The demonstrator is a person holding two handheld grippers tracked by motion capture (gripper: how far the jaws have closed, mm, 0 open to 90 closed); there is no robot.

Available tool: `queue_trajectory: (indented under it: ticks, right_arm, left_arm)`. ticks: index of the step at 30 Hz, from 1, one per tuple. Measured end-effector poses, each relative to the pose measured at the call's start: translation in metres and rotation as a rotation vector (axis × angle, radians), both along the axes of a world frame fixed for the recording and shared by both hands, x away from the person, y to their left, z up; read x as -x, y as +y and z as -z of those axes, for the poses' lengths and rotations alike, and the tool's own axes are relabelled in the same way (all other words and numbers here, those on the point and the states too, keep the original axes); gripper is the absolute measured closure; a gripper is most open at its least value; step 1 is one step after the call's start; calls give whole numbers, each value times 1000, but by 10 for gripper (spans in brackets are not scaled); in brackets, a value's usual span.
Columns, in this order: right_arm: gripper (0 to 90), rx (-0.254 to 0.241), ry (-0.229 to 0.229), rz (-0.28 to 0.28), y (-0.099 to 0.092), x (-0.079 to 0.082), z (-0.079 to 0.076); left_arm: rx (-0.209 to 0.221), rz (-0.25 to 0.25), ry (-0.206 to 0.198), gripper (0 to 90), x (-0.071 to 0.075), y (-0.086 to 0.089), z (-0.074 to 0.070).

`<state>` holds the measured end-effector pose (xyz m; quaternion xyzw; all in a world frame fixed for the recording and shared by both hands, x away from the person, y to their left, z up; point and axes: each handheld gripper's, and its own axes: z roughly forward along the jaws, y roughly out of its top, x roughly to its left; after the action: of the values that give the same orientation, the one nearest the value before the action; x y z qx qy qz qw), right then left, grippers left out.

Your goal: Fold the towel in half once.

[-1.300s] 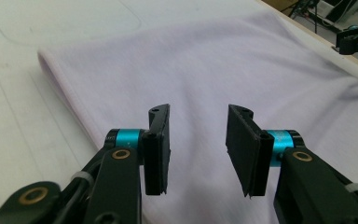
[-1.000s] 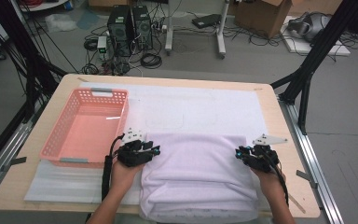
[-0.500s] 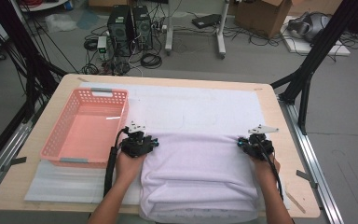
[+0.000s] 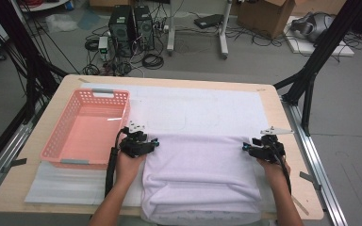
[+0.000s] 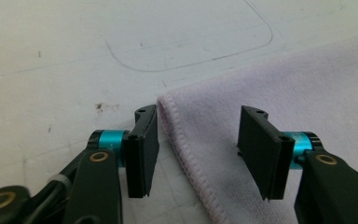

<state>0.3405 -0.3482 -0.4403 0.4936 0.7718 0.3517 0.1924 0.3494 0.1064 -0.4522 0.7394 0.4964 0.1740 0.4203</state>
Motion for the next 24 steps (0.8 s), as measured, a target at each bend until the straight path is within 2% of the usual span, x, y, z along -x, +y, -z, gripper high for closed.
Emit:
queue_trajectory:
  ticks: [2,4,6,7,9,11,12,14,15,17,19,24]
  right_arm:
    - [464,-8,28,-10,0,-1,4]
    - [482,4,22,-13,2,-1,4]
    - [591,14,22,-34,4,0,4]
    - [652,10,26,-45,5,1,3]
    - [719,16,24,-45,9,3,3]
    - [819,-28,44,-34,9,4,3]
    - [832,-54,56,-27,8,5,4]
    - [851,-76,67,-19,7,4,4]
    - [855,-78,67,-23,6,4,3]
    - [858,-67,41,-25,5,4,2]
    - [858,-76,2,-26,3,4,-2]
    - [858,-65,-66,-26,0,-3,-12]
  left_arm:
    - [3,5,2,491,0,0,0]
    - [-14,25,-6,565,1,-3,0]
    - [-45,71,-21,687,3,-7,0]
    - [-45,87,-22,757,3,-8,0]
    - [-13,76,-1,798,3,-7,0]
    - [35,59,28,821,1,-4,1]
    - [47,51,35,828,1,-3,1]
    - [34,46,31,839,2,-5,0]
    - [37,41,15,842,2,-6,-1]
    - [54,29,-14,844,2,-6,-6]
    - [76,22,-29,844,-2,-6,-13]
    - [75,14,-43,844,-19,-9,-29]
